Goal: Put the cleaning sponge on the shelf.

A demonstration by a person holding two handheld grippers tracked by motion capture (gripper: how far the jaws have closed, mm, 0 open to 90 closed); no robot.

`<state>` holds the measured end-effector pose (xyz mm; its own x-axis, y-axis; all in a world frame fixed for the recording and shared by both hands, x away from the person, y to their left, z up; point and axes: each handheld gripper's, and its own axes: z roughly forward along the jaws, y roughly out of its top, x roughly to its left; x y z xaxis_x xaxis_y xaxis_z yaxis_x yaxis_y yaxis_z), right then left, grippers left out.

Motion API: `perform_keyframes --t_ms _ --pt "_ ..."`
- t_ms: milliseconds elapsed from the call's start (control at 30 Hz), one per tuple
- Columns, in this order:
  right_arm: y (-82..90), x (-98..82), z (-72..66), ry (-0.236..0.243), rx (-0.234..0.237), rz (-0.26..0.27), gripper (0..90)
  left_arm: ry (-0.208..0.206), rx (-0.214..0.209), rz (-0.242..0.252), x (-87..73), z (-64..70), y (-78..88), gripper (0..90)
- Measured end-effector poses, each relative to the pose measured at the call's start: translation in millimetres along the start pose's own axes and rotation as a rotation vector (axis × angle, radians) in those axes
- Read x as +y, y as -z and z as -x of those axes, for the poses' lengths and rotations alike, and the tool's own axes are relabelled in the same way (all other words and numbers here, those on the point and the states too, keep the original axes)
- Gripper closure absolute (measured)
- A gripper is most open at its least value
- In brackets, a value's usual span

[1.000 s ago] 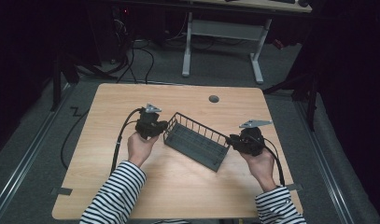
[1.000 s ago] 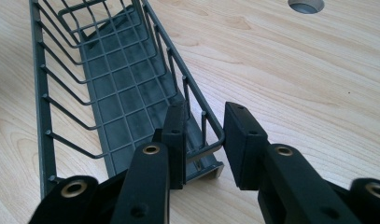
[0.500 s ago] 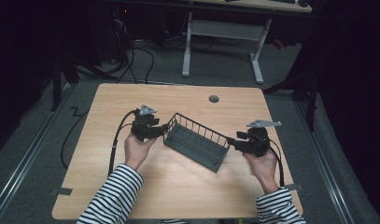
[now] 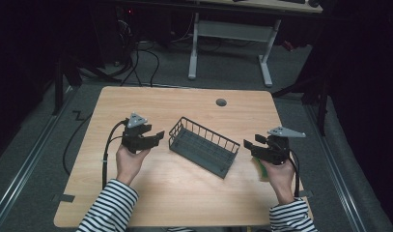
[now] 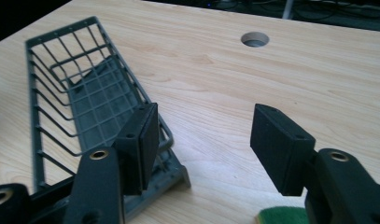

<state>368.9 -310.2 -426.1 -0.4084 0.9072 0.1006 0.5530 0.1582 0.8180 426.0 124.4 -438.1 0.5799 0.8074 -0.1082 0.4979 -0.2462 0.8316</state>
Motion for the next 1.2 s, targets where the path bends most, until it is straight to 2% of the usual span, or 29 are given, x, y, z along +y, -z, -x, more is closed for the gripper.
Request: perform_keyframes --t_ms 33,100,200,267,333,433,467,833,967,1067,1200 --pt "0.5 -0.8 0.4 0.000 -0.009 -0.006 41.6 -0.006 0.012 0.004 -3.7 0.1 1.6 39.7" --pt "3.3 -5.2 2.8 0.010 -0.024 0.019 41.0 -0.005 0.019 0.004 -10.1 -0.8 4.1 39.8" --pt "6.7 -11.2 6.1 0.007 -0.037 0.031 39.8 0.003 0.030 -0.004 -21.6 -3.2 7.2 39.7" --pt "9.1 -13.7 8.4 0.010 -0.047 0.017 38.9 0.015 0.034 -0.011 -29.9 -5.0 8.8 39.4" --pt "11.8 -17.1 9.4 0.015 -0.057 0.036 38.8 0.021 0.043 -0.018 -38.4 -6.7 10.7 39.4" --pt "14.8 -22.8 12.3 0.005 -0.062 0.002 38.3 0.034 0.057 -0.033 -51.0 -10.3 12.7 39.3" --pt "15.3 -26.8 14.4 0.010 -0.076 -0.024 36.5 0.038 0.064 -0.034 -54.9 -11.5 13.1 39.1" --pt "18.4 -50.1 26.1 -0.039 -0.114 -0.053 34.0 0.086 0.107 -0.069 -91.8 -19.9 15.1 38.2" --pt "19.3 -58.7 29.6 -0.043 -0.135 -0.058 32.8 0.082 0.131 -0.080 -103.8 -21.8 13.4 37.8" --pt "18.1 -66.1 35.2 -0.046 -0.153 -0.078 31.4 0.096 0.145 -0.090 -110.8 -23.4 12.6 37.5" --pt "15.6 -73.9 40.3 -0.053 -0.172 -0.107 29.7 0.077 0.179 -0.098 -117.3 -22.6 11.2 37.1"
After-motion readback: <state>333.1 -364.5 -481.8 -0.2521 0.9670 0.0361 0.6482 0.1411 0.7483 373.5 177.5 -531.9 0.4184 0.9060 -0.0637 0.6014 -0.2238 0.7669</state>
